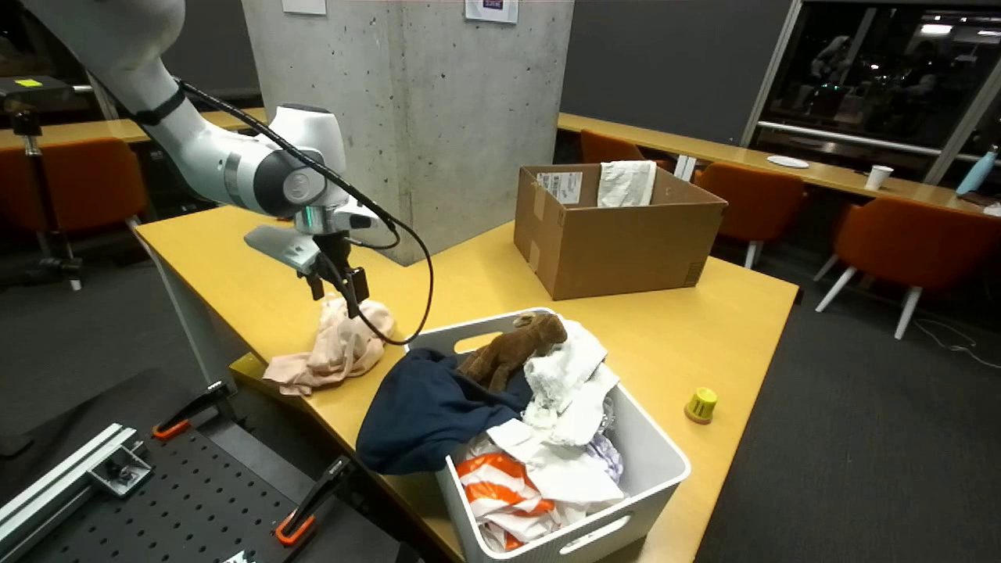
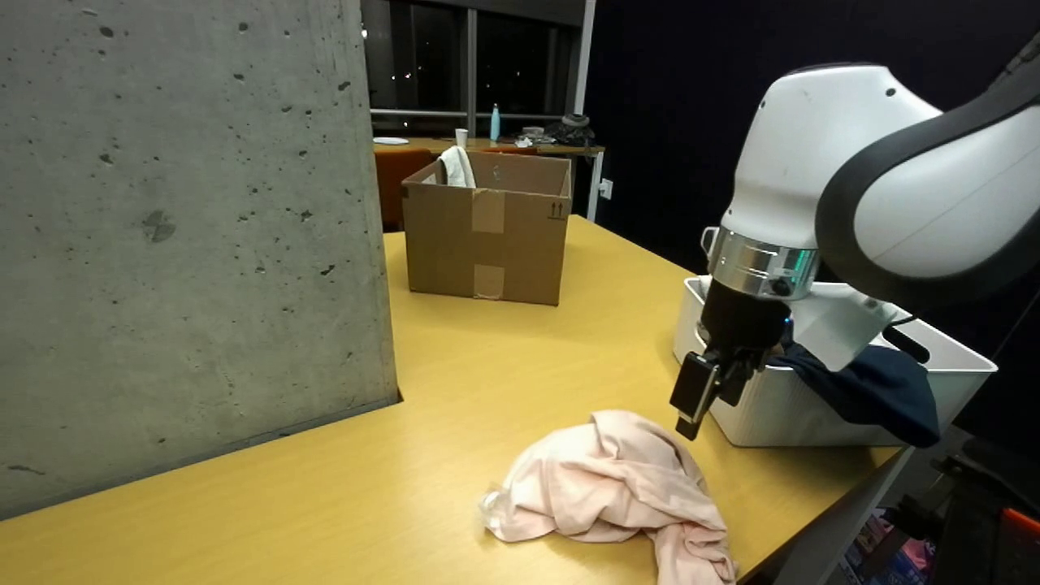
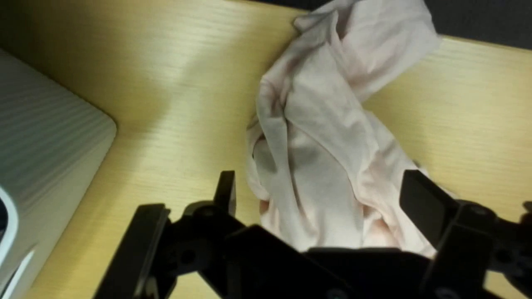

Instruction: Put the peach t-shirt over the radish then wrap the radish in the t-shirt and put the t-shirt in the white storage container.

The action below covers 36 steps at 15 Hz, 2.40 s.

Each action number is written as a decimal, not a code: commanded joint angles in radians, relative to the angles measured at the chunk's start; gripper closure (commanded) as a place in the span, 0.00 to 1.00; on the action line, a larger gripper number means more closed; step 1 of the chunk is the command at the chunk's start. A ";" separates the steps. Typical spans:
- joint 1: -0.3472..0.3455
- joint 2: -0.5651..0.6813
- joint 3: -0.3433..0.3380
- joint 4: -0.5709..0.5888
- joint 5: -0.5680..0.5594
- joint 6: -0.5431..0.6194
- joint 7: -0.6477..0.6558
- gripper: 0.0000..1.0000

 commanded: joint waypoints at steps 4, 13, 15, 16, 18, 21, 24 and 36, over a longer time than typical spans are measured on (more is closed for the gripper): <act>-0.024 -0.013 0.063 -0.126 0.059 0.041 0.011 0.00; -0.013 0.153 0.119 -0.106 0.114 0.117 0.002 0.00; -0.003 0.186 0.115 -0.091 0.105 0.139 0.007 0.00; -0.002 0.203 0.117 -0.080 0.105 0.146 0.006 0.00; 0.011 0.232 0.111 -0.060 0.095 0.165 0.009 0.00; 0.031 0.265 0.100 -0.034 0.078 0.202 0.009 0.00; 0.037 0.295 0.096 -0.009 0.072 0.231 0.005 0.00; 0.034 0.268 0.078 0.002 0.050 0.278 -0.003 0.95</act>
